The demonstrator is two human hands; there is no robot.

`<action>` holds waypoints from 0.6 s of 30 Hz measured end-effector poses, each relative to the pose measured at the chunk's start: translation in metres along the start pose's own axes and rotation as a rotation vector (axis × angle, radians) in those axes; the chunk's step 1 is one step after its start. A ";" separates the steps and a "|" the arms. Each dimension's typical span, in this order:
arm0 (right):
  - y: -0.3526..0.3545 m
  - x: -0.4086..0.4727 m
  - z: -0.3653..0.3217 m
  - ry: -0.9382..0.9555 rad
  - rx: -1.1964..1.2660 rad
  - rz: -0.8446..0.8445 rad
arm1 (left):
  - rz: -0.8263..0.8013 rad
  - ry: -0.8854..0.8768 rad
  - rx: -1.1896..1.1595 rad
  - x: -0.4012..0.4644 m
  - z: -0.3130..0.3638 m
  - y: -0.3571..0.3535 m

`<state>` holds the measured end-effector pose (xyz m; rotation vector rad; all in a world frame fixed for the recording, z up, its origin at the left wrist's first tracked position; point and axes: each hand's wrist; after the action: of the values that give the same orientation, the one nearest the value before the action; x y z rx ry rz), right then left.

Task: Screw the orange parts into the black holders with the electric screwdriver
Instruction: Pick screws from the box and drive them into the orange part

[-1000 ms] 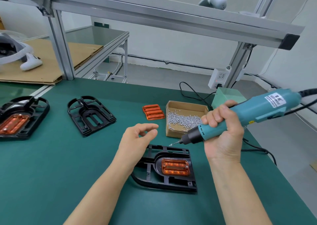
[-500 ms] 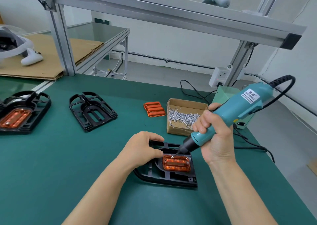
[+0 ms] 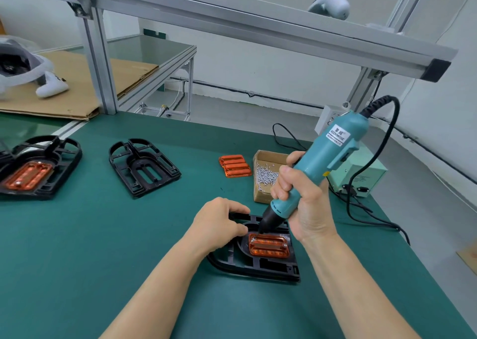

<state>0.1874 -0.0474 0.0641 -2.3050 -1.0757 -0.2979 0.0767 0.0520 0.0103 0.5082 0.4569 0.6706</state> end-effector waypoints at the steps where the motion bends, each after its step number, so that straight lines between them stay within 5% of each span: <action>1: -0.001 0.000 0.000 0.004 -0.012 -0.011 | 0.001 -0.003 0.000 0.000 0.000 0.000; 18: -0.010 0.004 0.007 0.007 -0.152 -0.235 | 0.007 -0.022 0.004 0.002 -0.002 -0.001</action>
<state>0.1820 -0.0352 0.0643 -2.3067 -1.3653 -0.4940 0.0769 0.0530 0.0074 0.5203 0.4361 0.6699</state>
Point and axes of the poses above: each hand's wrist, its own x-axis towards the middle knuckle, its own y-axis out of the back of the hand, z = x × y, and after that the axes turned 8 degrees about y, right-handed
